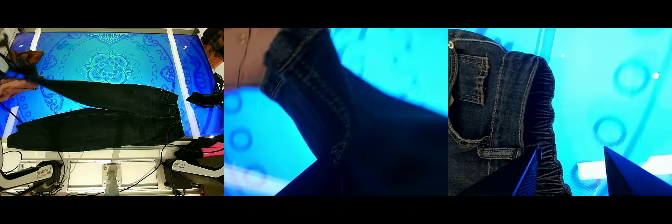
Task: Fold the clothes and pants, and hang the long-sleeved shirts on hangers.
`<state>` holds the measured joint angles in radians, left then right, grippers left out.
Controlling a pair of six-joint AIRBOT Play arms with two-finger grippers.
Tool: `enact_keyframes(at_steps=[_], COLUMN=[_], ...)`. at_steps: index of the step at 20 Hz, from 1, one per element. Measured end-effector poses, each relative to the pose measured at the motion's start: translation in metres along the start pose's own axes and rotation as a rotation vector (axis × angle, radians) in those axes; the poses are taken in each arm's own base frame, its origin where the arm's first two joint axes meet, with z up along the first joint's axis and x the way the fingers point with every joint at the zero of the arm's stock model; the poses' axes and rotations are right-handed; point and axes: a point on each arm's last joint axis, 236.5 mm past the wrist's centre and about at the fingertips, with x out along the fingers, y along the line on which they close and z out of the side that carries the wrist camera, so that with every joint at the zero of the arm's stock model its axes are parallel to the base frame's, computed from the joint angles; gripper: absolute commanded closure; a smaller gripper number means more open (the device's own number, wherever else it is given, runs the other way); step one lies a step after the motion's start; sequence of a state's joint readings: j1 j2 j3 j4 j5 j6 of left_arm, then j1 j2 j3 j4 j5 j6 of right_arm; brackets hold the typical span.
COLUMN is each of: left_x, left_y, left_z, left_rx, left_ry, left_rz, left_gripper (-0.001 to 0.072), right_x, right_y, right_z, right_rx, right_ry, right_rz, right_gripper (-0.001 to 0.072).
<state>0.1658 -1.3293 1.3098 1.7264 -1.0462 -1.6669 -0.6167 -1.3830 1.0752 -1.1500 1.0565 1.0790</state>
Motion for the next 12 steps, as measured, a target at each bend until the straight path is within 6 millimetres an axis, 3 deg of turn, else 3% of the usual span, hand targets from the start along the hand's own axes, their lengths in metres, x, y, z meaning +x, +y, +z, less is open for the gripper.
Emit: enact_keyframes(at_steps=[2, 3, 5, 7, 9, 12], left_x=[0.021, 0.03, 0.039, 0.043, 0.043, 0.041], left_y=[0.007, 0.01, 0.016, 0.025, 0.035, 0.047], left_z=[-0.052, -0.077, -0.11, -0.126, -0.127, -0.108], left_rx=[0.013, 0.02, 0.033, 0.04, 0.028, -0.005], left_ry=[0.149, 0.215, 0.304, 0.347, 0.352, 0.293], left_rz=[0.035, 0.051, 0.08, 0.11, 0.133, 0.153], left_gripper=[0.0656, 0.0571, 0.0217, 0.0197, 0.0197, 0.0198], right_x=[0.0, 0.0, 0.0, 0.0, 0.0, 0.0], right_y=[0.0, 0.0, 0.0, -0.001, -0.001, -0.001], right_z=[0.0, 0.0, 0.0, 0.0, 0.0, 0.0], right_rx=[0.0, 0.0, 0.0, -0.002, -0.002, -0.003], right_ry=[0.0, 0.0, 0.0, 0.001, 0.001, 0.001], right_rz=[0.0, 0.0, -0.001, -0.003, -0.003, -0.005], right_gripper=[0.0267, 0.0253, 0.0246, 0.0246, 0.0246, 0.0246])
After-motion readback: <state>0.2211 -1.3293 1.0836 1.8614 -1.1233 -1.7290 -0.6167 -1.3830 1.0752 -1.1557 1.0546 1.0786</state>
